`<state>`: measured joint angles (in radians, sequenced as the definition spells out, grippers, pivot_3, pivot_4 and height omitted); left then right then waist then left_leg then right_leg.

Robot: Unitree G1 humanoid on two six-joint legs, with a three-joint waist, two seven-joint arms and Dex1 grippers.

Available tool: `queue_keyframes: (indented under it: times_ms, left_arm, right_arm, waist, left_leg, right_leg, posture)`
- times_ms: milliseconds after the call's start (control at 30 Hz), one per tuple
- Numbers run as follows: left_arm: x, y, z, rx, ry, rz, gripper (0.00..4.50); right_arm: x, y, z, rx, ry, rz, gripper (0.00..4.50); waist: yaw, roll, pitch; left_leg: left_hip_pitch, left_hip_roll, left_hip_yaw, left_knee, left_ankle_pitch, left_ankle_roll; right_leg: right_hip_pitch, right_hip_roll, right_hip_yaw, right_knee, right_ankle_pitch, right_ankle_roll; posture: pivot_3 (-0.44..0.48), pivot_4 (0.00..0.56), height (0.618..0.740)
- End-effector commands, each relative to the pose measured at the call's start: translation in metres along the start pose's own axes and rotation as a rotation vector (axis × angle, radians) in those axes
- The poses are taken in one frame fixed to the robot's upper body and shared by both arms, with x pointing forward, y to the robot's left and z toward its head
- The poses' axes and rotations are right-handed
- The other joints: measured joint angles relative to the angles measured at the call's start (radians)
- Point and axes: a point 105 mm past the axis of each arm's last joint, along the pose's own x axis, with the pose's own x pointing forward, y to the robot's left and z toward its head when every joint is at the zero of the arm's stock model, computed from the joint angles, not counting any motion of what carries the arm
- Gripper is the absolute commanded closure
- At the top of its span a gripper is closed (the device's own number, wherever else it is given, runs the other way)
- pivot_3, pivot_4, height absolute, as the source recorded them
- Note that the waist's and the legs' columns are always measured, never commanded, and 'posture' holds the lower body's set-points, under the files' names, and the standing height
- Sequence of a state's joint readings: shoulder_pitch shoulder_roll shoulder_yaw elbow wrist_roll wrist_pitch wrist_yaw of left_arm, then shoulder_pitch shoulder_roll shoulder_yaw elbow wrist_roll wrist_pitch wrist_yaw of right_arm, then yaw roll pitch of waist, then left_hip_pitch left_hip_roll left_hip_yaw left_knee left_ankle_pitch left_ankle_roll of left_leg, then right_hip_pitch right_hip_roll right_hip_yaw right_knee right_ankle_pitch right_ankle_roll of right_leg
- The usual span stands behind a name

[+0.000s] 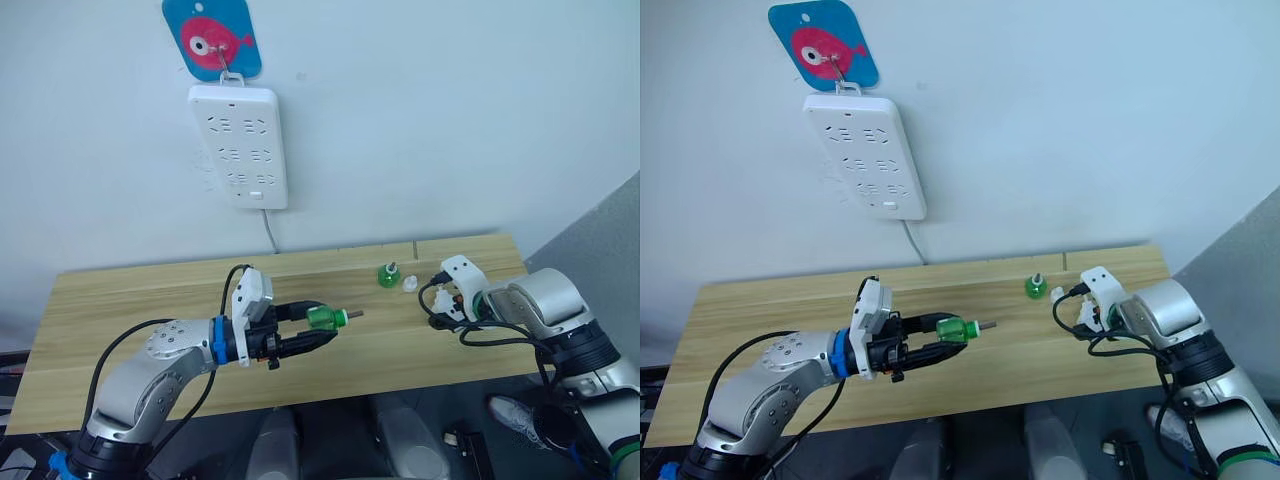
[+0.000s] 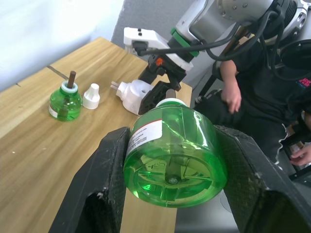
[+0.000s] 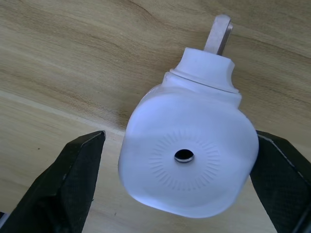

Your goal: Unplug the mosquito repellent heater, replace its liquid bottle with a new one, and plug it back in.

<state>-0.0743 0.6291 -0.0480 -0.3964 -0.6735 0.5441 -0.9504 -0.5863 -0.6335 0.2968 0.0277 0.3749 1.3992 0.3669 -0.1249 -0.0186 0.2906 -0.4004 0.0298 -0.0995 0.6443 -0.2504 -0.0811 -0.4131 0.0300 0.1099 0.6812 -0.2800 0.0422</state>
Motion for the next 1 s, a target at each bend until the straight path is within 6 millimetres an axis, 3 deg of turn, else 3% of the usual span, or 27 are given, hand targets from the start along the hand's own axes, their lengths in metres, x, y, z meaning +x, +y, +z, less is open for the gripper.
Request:
queue_keyframes:
  times_ms: [33,100,400,467,767,1000]
  left_arm:
    - [0.001,-0.006,0.013,0.033,-0.036,-0.019,2.20]
    - [0.001,-0.005,0.013,0.034,-0.034,-0.018,2.20]
    - [-0.004,0.001,0.015,0.043,-0.014,-0.030,2.20]
    - [-0.005,0.010,0.022,0.054,-0.017,-0.033,2.20]
    - [-0.002,0.023,0.050,0.037,-0.048,-0.115,2.20]
    - [0.002,0.020,0.084,0.015,-0.063,-0.237,2.20]
  right_arm:
    - [-0.003,-0.001,0.007,0.002,-0.025,0.000,1.24]
    - [-0.004,0.000,0.006,0.006,-0.023,0.002,1.55]
    - [-0.031,-0.010,0.016,0.035,-0.139,0.031,1.55]
    - [-0.055,-0.007,0.020,0.055,-0.231,0.108,1.55]
    - [-0.143,0.036,0.032,0.108,-0.671,0.562,1.55]
    - [-0.179,0.080,0.040,0.022,-0.841,0.901,1.55]
  waist:
    - [0.000,0.000,0.000]
    - [0.002,0.000,0.000]
    - [0.014,0.000,0.000]
    - [0.015,0.000,-0.002]
    - [0.006,-0.001,-0.007]
    - [-0.024,-0.002,-0.022]
  left_leg:
    - [0.000,0.000,0.000,0.000,0.000,0.000]
    - [0.000,0.000,0.000,0.000,0.000,0.000]
    - [-0.002,0.000,0.000,0.000,0.000,0.000]
    - [-0.002,0.000,0.000,0.000,0.000,0.000]
    - [-0.006,-0.001,-0.006,0.001,0.000,0.000]
    - [-0.006,-0.001,-0.007,0.002,0.001,-0.001]
  right_leg:
    - [0.000,0.000,0.000,0.000,0.000,0.000]
    - [0.000,0.000,0.000,0.000,0.000,0.000]
    - [-0.002,-0.001,-0.001,0.000,0.001,0.000]
    - [-0.002,-0.001,-0.001,0.000,0.001,0.000]
    - [-0.003,-0.002,-0.009,0.000,0.003,-0.004]
    - [-0.003,-0.002,-0.010,0.001,0.004,-0.005]
  posture:
    - [-0.098,0.284,0.736]
    - [-0.098,0.281,0.736]
    - [-0.117,0.245,0.736]
    - [-0.151,0.212,0.736]
    - [-0.217,0.172,0.736]
    - [-0.243,0.149,0.736]
